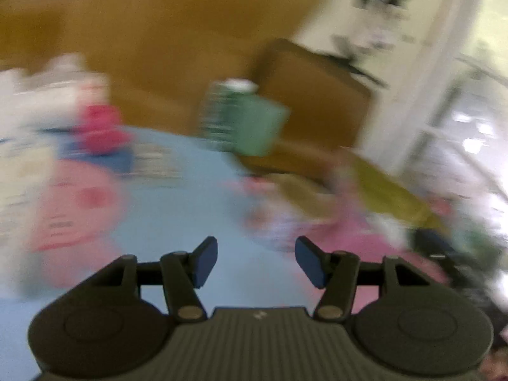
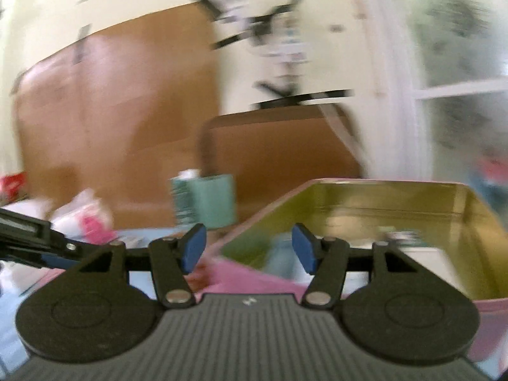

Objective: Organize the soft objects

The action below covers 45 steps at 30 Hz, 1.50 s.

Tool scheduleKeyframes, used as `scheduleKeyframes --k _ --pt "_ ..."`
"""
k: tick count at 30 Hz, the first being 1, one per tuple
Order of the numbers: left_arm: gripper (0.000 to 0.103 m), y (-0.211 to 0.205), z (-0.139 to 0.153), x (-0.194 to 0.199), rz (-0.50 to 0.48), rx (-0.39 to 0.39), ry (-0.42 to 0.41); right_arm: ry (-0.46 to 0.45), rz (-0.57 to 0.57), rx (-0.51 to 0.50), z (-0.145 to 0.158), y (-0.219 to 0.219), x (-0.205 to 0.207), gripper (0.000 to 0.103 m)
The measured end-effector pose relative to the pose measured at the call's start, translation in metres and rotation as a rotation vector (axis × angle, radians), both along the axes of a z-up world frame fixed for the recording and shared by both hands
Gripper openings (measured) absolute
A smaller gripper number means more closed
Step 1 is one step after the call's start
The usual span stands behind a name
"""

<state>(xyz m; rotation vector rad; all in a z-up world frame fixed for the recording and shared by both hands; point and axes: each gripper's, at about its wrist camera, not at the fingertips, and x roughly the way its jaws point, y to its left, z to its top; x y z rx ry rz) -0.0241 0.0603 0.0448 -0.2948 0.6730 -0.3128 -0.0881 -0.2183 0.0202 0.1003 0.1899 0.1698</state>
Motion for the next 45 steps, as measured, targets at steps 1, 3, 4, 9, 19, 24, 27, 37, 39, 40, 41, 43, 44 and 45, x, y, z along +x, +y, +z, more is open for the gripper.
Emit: scheduleKeyframes --k 1,3,4,9,19,24,27,37,39,40,41,43,44,45 --pt "0.055 0.017 -0.006 -0.002 0.043 0.027 0.0 0.016 0.048 -0.012 0.0 0.014 0.004 0.062" --pt "0.056 0.043 -0.019 -0.006 0.11 0.053 0.01 0.053 0.133 -0.038 0.0 0.039 0.013 0.062" --pt "0.056 0.05 -0.024 -0.008 0.128 0.053 0.013 0.077 0.173 -0.05 -0.001 0.053 0.019 0.062" --pt "0.057 0.074 -0.038 -0.014 0.16 0.022 -0.017 0.157 0.283 -0.108 -0.004 0.111 0.053 0.062" --pt "0.06 0.066 -0.032 -0.035 0.156 0.05 -0.142 0.241 0.454 -0.17 0.015 0.198 0.158 0.062" --pt "0.06 0.061 -0.03 -0.039 0.149 0.075 -0.159 0.37 0.49 -0.206 0.019 0.246 0.227 0.073" --pt "0.06 0.06 -0.03 -0.039 0.148 0.078 -0.168 0.42 0.459 -0.224 0.011 0.268 0.247 0.073" --pt "0.064 0.066 -0.029 -0.041 0.13 0.031 -0.179 0.342 0.484 -0.288 0.02 0.223 0.207 0.036" --pt "0.068 0.07 -0.029 -0.042 0.13 0.006 -0.182 0.325 0.464 -0.259 0.019 0.197 0.194 0.036" --pt "0.069 0.073 -0.029 -0.042 0.133 -0.012 -0.181 0.319 0.454 -0.237 0.018 0.184 0.186 0.036" --pt "0.07 0.076 -0.029 -0.042 0.14 -0.031 -0.176 0.313 0.445 -0.217 0.017 0.171 0.176 0.036" --pt "0.071 0.084 -0.03 -0.04 0.15 -0.073 -0.159 0.29 0.438 -0.193 0.012 0.154 0.155 0.037" --pt "0.071 0.088 -0.031 -0.038 0.148 -0.099 -0.15 0.276 0.444 -0.185 0.01 0.145 0.141 0.037" --pt "0.071 0.089 -0.032 -0.037 0.152 -0.112 -0.144 0.266 0.452 -0.179 0.006 0.14 0.129 0.037"
